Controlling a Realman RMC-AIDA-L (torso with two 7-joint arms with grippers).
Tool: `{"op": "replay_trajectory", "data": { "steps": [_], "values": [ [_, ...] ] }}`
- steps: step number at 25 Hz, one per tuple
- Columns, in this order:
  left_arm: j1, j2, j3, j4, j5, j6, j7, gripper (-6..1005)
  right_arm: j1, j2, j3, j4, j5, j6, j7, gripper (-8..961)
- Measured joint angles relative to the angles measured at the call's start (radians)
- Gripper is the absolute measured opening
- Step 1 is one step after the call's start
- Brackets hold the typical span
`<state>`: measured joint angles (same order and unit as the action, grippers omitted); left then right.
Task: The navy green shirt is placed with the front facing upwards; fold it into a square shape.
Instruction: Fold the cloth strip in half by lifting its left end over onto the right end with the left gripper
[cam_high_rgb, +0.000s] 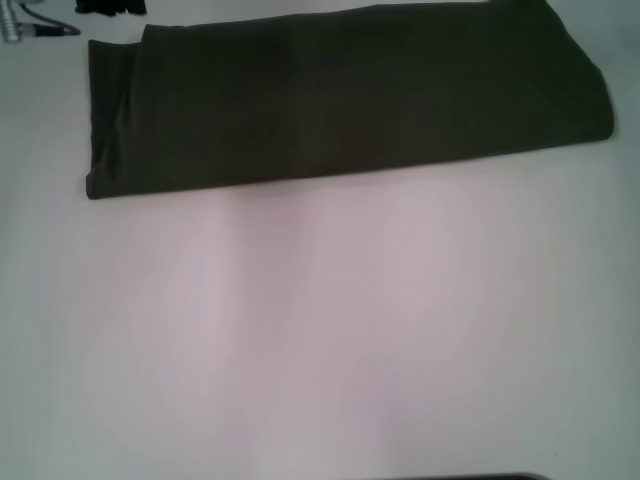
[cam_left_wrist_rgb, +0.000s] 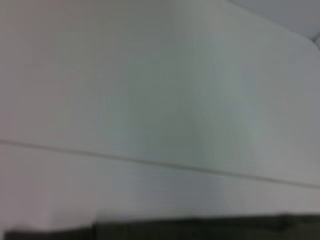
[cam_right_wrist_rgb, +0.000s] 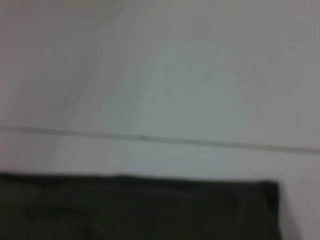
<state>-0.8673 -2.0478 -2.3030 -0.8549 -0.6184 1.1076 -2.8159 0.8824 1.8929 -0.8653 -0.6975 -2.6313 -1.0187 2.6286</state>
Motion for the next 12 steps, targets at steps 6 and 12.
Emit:
{"op": "replay_trajectory", "data": {
  "steps": [6,12],
  "values": [
    [0.052,0.033,-0.082,-0.091,-0.092,0.269,0.020,785,-0.079,0.052,0.026,-0.200,0.029,-0.236,-0.021,940],
    [0.128,0.066,-0.148,-0.116,-0.136,0.398,0.024,779,-0.170,0.055,0.101,-0.237,0.256,-0.421,-0.130,946]
  ]
}}
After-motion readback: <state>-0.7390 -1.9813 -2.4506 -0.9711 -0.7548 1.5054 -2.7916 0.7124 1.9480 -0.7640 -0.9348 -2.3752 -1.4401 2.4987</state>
